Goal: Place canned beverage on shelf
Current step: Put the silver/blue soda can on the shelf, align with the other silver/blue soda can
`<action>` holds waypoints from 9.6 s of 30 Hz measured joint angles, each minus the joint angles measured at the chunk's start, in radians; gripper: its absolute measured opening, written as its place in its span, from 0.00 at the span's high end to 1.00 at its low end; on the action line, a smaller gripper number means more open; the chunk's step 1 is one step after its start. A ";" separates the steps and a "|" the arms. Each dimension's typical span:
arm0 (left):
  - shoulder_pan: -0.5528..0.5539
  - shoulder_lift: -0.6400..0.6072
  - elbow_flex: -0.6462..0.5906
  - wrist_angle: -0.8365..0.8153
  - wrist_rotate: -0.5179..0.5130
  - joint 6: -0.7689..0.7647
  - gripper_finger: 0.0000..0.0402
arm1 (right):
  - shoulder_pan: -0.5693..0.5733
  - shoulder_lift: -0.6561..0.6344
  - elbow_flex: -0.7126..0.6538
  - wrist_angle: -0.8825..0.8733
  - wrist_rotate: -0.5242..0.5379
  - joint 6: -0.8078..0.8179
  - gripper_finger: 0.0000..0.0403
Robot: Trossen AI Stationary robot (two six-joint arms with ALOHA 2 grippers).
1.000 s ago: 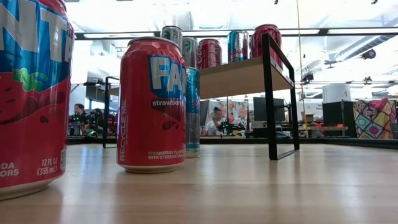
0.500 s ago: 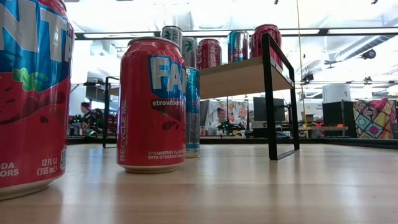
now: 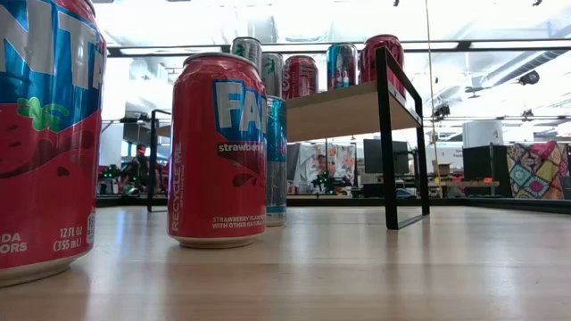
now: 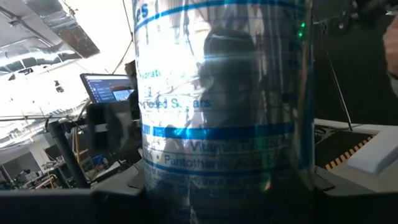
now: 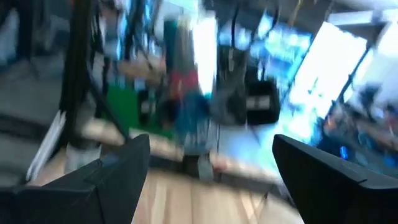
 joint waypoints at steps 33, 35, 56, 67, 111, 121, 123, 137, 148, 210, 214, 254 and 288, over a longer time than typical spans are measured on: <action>0.019 0.305 0.137 0.049 -0.165 -0.008 0.51 | -0.062 0.193 0.165 0.104 -0.113 -0.103 0.26; 0.019 0.307 0.137 0.048 -0.181 -0.010 0.50 | -0.064 0.193 0.165 0.105 -0.113 -0.099 0.34; 0.019 0.222 0.138 -0.111 -0.242 -0.009 0.31 | -0.069 0.155 0.164 0.100 -0.058 -0.031 0.46; 0.017 0.062 0.138 -0.379 -0.506 -0.014 0.31 | -0.069 0.131 0.162 0.041 0.338 0.093 0.45; 0.002 -0.244 0.123 -0.642 -0.651 -0.169 0.31 | -0.095 0.238 0.039 -0.161 0.866 0.780 0.45; 0.002 -0.243 0.123 -0.642 -0.652 -0.167 0.31 | -0.095 0.242 0.039 -0.160 0.867 0.741 0.35; 0.002 -0.242 0.123 -0.642 -0.652 -0.167 0.31 | -0.095 0.243 0.039 -0.160 0.867 0.740 0.33; 0.002 -0.240 0.123 -0.642 -0.651 -0.167 0.31 | -0.095 0.243 0.067 -0.161 0.864 0.676 0.29; 0.002 -0.240 0.123 -0.650 -0.650 -0.169 0.31 | -0.092 0.242 0.140 -0.162 0.864 0.564 0.21; 0.005 0.121 0.175 -0.337 -0.538 -0.228 0.63 | -0.118 -0.132 0.304 -1.055 0.043 0.348 0.97; 0.006 0.215 0.204 -0.311 -0.519 -0.176 0.76 | -0.140 -0.257 0.128 -0.915 0.025 0.315 0.97; 0.119 0.445 0.276 -0.305 -0.603 -0.109 1.00 | -0.167 -0.425 -0.176 -0.637 0.035 0.385 0.97; 0.125 0.402 0.273 -0.447 -0.448 -0.151 1.00 | -0.167 -0.425 -0.176 -0.639 0.107 0.386 0.97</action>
